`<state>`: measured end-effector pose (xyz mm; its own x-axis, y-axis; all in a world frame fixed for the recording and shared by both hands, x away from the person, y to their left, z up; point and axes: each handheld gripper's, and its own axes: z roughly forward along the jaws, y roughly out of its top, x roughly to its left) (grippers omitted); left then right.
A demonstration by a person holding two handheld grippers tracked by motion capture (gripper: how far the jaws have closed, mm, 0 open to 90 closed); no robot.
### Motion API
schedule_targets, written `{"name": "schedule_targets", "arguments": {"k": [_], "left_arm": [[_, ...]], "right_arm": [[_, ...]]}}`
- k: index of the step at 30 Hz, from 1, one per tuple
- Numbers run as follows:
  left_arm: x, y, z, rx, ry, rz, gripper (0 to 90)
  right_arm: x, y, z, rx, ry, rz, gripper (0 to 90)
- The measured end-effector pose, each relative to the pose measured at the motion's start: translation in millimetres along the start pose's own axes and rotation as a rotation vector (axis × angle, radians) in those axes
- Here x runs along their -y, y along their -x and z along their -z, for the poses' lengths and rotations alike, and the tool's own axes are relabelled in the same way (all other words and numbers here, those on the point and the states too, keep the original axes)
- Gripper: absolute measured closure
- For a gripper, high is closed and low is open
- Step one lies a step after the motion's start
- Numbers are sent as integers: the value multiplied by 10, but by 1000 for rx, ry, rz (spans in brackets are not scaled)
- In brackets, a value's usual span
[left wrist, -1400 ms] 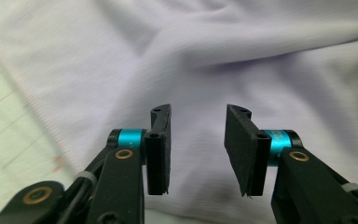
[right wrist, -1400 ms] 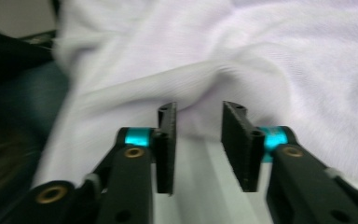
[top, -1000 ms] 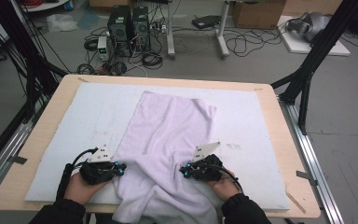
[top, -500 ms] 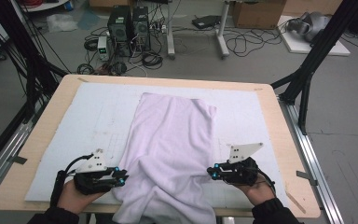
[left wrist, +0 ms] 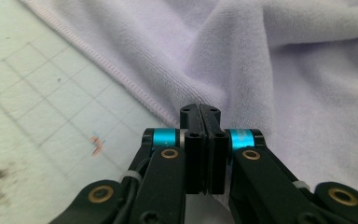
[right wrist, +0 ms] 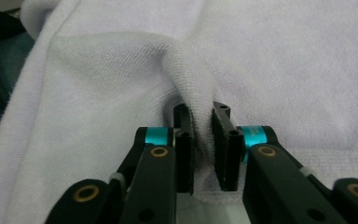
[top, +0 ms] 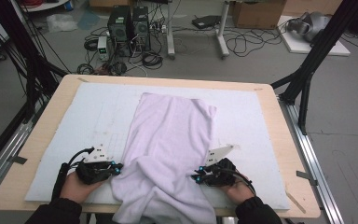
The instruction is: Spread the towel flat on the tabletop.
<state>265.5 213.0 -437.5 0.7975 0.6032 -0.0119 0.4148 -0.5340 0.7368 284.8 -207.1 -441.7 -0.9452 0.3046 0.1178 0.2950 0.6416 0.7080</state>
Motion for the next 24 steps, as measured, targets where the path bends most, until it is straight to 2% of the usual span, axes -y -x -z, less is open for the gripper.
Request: {"name": "schedule_targets", "arguments": {"k": [3,6,9,10,12,13,16,18,20,21,22,23,24], "left_arm": [[76,14,111,-6,2,10,890],[150,66,244,3,19,14,891],[154,147,349,37,52,8,890],[138,167,372,45,67,7,891],[93,179,382,47,82,-1,791],[71,173,362,39,81,0,752],[22,126,245,34,74,8,659],[-18,77,110,34,40,22,568],[-36,47,-13,32,18,35,524],[-44,29,-67,45,-5,28,540],[-49,38,-101,32,-11,10,613],[-62,27,-102,50,-4,-5,740],[-86,7,-117,56,-15,3,857]], "right_arm": [[23,-11,74,-26,1,9,829],[57,-32,230,-49,18,10,830],[107,-51,439,-39,50,10,829],[126,-50,514,-16,66,4,826],[162,-26,642,17,107,-20,778],[176,-1,673,19,129,-43,755],[161,31,605,47,121,-67,608],[137,75,476,22,105,-77,572],[110,114,334,27,63,-72,545],[99,138,273,23,52,-73,547],[88,158,221,24,38,-69,583],[79,169,183,20,17,-62,662],[72,184,149,11,-1,-57,776]]}}
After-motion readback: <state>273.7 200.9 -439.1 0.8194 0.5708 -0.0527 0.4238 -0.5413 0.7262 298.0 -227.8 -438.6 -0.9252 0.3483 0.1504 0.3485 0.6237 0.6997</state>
